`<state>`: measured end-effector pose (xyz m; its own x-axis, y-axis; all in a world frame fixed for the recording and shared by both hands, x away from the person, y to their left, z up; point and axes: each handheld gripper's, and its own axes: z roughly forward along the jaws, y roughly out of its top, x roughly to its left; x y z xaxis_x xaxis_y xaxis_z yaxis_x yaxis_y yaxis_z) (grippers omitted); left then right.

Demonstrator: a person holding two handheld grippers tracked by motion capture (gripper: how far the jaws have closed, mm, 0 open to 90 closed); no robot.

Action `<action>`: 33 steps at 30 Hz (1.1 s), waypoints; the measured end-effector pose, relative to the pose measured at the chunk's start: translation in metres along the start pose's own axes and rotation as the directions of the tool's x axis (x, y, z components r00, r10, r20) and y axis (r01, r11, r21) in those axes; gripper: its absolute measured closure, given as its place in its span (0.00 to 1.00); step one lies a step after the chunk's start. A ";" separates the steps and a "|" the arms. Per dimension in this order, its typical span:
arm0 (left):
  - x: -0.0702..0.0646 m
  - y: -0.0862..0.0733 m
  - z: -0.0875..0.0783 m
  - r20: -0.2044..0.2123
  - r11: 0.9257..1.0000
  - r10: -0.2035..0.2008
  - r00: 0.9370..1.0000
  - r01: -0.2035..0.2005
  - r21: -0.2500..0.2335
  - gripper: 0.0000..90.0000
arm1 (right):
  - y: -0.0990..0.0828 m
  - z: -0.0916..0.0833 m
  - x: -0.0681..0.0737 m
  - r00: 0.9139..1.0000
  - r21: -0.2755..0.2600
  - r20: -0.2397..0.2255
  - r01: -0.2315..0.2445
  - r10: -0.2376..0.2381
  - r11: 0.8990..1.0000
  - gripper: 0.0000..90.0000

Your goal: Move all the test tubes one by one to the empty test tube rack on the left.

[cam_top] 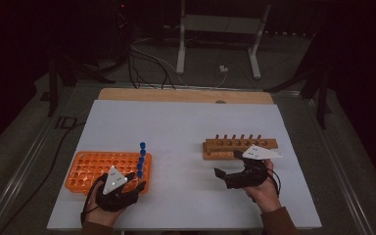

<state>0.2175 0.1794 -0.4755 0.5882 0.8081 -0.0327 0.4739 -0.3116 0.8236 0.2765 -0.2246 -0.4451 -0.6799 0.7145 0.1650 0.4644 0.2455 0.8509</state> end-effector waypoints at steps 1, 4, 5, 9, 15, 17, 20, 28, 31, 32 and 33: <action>0.002 0.000 -0.002 0.000 1.000 -0.005 1.000 0.005 -0.012 0.49 | -0.002 -0.001 -0.001 1.000 -0.005 0.003 -0.005 0.005 1.000 0.00; 0.008 0.002 -0.009 -0.019 0.998 -0.024 1.000 0.023 -0.052 0.38 | -0.006 -0.005 -0.004 1.000 -0.015 0.022 -0.007 0.008 1.000 0.00; 0.010 0.002 -0.011 -0.029 0.997 -0.037 0.999 0.035 -0.065 0.35 | -0.007 -0.006 -0.005 0.999 -0.017 0.036 0.004 -0.004 1.000 0.00; 0.021 0.005 -0.019 -0.076 0.990 -0.088 0.993 0.078 -0.118 0.22 | -0.014 -0.013 -0.007 0.995 -0.031 0.087 0.044 -0.041 0.999 0.00; 0.037 0.007 -0.033 -0.119 0.974 -0.147 0.982 0.123 -0.188 0.16 | -0.021 -0.026 -0.013 0.990 -0.088 0.131 0.054 -0.042 0.995 0.00; 0.041 0.007 -0.038 -0.126 0.969 -0.162 0.979 0.134 -0.206 0.14 | -0.024 -0.030 -0.017 0.989 -0.110 0.144 0.051 -0.035 0.993 0.00; 0.048 0.006 -0.044 -0.139 0.961 -0.187 0.972 0.152 -0.233 0.10 | -0.028 -0.036 -0.022 0.986 -0.131 0.162 0.045 -0.024 0.990 0.00; 0.061 0.001 -0.054 -0.155 0.945 -0.225 0.962 0.177 -0.276 0.01 | -0.040 -0.052 -0.031 0.983 -0.201 0.185 0.028 0.009 0.979 0.00; 0.063 -0.001 -0.056 -0.155 0.943 -0.225 0.962 0.175 -0.283 0.01 | -0.044 -0.054 -0.032 0.982 -0.213 0.191 0.023 0.018 0.977 0.00; 0.063 -0.001 -0.056 -0.152 0.942 -0.225 0.962 0.174 -0.288 0.01 | -0.045 -0.054 -0.033 0.981 -0.212 0.193 0.023 0.019 0.977 0.00; 0.064 -0.002 -0.056 -0.149 0.941 -0.224 0.963 0.174 -0.289 0.01 | -0.046 -0.054 -0.033 0.980 -0.209 0.198 0.022 0.020 0.978 0.00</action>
<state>0.2172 0.2596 -0.4473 0.3629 0.9225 -0.1316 0.3594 -0.0083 0.9331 0.2467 -0.2950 -0.4627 -0.5451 0.8345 0.0800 0.3203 0.1191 0.9398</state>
